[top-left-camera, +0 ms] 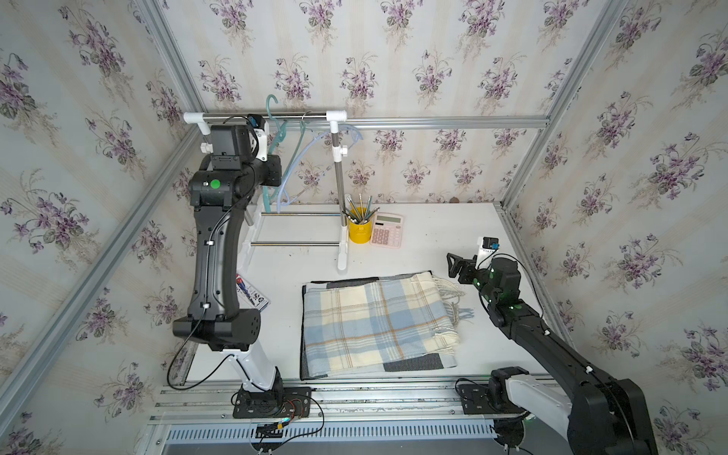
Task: Hang the scarf on the hanger
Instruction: Pick up the hanger from the clothesline.
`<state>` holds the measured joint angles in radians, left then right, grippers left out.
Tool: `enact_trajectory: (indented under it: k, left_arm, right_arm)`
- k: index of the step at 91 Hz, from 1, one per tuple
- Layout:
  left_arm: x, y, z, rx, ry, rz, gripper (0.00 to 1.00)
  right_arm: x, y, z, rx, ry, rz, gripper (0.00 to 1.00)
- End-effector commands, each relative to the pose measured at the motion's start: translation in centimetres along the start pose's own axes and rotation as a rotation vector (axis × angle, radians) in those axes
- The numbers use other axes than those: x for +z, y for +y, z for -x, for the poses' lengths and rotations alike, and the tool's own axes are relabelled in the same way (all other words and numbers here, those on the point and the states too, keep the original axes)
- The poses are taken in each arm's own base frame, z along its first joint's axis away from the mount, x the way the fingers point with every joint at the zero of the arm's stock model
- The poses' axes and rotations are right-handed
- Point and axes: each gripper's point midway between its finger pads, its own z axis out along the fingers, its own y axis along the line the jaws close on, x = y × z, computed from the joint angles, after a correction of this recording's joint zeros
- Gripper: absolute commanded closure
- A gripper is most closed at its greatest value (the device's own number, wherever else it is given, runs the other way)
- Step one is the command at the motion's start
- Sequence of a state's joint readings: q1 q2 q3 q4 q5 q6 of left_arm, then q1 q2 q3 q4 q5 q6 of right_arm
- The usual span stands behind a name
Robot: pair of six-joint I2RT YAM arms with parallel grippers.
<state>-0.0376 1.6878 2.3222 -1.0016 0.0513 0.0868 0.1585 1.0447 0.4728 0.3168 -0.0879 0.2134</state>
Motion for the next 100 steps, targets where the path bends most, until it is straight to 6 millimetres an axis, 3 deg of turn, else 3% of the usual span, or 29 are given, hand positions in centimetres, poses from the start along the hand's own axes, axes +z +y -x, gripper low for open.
enact_trajectory:
  k: [1, 13, 27, 39, 50, 61, 72, 81, 90, 100]
  left_arm:
    - [-4.1, 2.1, 3.2, -0.056, -0.189, 0.128, 1.00]
    - [-9.4, 3.3, -0.9, -0.137, -0.197, 0.216, 1.00]
    - [-12.4, 1.3, -10.7, -0.293, -0.133, 0.124, 1.00]
    - [-11.1, -0.8, -20.8, -0.412, -0.032, 0.036, 1.00]
    - [-9.4, -1.3, -26.8, -0.506, 0.020, 0.025, 1.00]
    - [-8.1, -2.3, -29.7, -0.555, 0.083, -0.013, 1.00]
    - [-8.0, -3.4, -31.5, -0.577, 0.146, -0.058, 1.00]
    - [-8.6, -5.4, -32.1, -0.579, 0.146, -0.152, 1.00]
    - [-9.3, -6.9, -32.8, -0.536, 0.136, -0.198, 1.00]
    - [-9.6, -8.3, -33.6, -0.481, 0.146, -0.237, 1.00]
  right_arm:
    - [-0.2, 0.5, 0.8, 0.006, -0.030, 0.019, 0.04]
    - [-0.8, 0.8, 1.0, 0.023, -0.041, 0.040, 0.03]
    - [-1.7, 2.4, 1.2, 0.091, -0.035, 0.124, 0.06]
    - [-2.6, 4.9, 0.6, 0.293, 0.057, 0.229, 0.10]
    - [-3.4, 10.2, -1.1, 0.345, 0.209, 0.351, 0.20]
    - [-4.6, 16.5, -3.7, 0.277, 0.291, 0.440, 0.21]
    - [-4.7, 20.4, -6.7, 0.234, 0.365, 0.489, 0.21]
    - [-4.4, 22.5, -8.7, 0.208, 0.424, 0.500, 0.21]
    - [-5.0, 25.7, -9.5, 0.165, 0.455, 0.554, 0.20]
    - [-6.2, 30.0, -8.7, 0.113, 0.471, 0.614, 0.19]
